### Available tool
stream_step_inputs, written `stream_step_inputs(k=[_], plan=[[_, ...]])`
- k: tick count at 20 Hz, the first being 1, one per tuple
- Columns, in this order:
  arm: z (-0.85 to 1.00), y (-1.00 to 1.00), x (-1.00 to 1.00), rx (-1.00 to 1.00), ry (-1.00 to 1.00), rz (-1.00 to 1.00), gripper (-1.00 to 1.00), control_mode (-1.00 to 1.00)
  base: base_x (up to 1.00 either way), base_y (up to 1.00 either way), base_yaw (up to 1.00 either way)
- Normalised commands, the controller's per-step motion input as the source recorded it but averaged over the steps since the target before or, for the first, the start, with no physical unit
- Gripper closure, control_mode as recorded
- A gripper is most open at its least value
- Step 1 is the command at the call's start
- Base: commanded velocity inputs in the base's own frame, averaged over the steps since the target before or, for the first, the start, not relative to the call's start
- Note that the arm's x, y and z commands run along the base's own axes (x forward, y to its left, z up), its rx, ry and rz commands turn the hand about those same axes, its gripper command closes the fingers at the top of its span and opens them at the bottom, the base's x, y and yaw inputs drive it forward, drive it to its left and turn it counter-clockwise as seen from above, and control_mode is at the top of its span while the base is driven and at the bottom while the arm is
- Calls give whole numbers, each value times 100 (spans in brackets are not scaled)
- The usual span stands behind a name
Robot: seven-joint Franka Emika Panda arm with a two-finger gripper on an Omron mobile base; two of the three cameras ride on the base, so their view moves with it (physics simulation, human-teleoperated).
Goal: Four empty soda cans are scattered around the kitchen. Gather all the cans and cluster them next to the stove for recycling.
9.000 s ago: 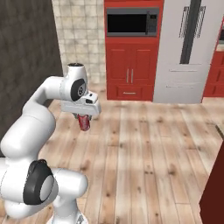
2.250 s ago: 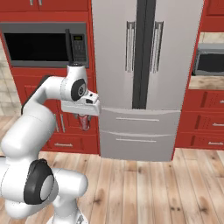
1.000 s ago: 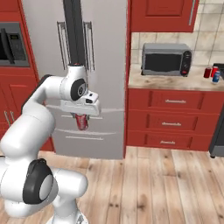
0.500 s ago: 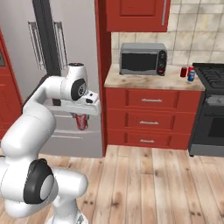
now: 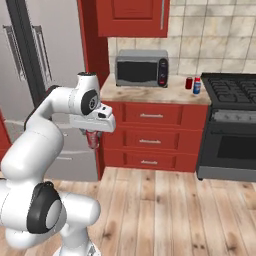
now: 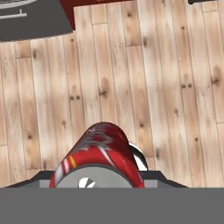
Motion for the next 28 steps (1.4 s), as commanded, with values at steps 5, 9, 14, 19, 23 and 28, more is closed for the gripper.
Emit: stream_step_inputs(k=[5,9,14,19,23,28], plan=[[0,0,0,0,0,0,100,100,41,-64,0],[0,0,0,0,0,0,100,100,40,-58,0],[0,0,0,0,0,0,100,100,48,-39,0],[0,0,0,0,0,0,100,100,50,-26,0],[0,0,0,0,0,0,100,100,47,-26,0],[0,0,0,0,0,0,100,100,45,-27,0]])
